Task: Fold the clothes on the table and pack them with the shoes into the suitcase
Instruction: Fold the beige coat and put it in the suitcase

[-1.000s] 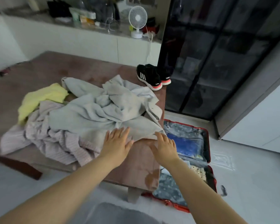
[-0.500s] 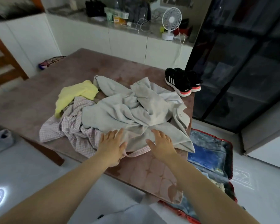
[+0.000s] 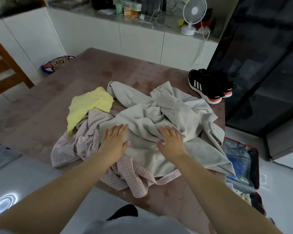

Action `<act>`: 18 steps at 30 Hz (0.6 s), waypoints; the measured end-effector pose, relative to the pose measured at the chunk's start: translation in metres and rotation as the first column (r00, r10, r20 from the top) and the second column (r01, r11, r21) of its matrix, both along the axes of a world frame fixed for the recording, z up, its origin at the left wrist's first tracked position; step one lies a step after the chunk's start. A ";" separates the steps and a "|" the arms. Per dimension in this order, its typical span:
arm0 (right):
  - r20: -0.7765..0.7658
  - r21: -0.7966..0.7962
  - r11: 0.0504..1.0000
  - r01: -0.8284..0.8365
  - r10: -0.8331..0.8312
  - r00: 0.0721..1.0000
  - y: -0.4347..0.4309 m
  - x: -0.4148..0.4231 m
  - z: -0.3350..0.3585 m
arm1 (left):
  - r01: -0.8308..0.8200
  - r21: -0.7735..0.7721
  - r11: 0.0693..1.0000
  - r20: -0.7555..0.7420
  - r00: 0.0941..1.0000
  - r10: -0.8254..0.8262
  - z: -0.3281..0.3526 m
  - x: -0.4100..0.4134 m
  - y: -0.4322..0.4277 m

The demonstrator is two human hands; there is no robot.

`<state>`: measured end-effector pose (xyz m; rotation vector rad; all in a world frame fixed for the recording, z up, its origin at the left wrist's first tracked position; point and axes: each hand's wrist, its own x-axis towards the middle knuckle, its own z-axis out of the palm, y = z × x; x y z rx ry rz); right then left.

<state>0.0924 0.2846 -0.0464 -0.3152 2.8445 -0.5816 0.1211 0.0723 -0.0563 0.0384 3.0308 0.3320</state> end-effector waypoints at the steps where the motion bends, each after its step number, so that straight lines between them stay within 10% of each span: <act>1: -0.011 0.005 0.999 0.040 -0.040 0.999 -0.006 -0.004 0.000 | 0.006 -0.036 0.999 -0.003 1.000 -0.006 0.000 -0.011 -0.012; 18: -0.049 -0.026 1.000 -0.009 0.007 0.999 -0.092 0.015 0.004 | 0.134 0.067 0.989 0.302 0.942 -0.148 0.018 -0.120 -0.061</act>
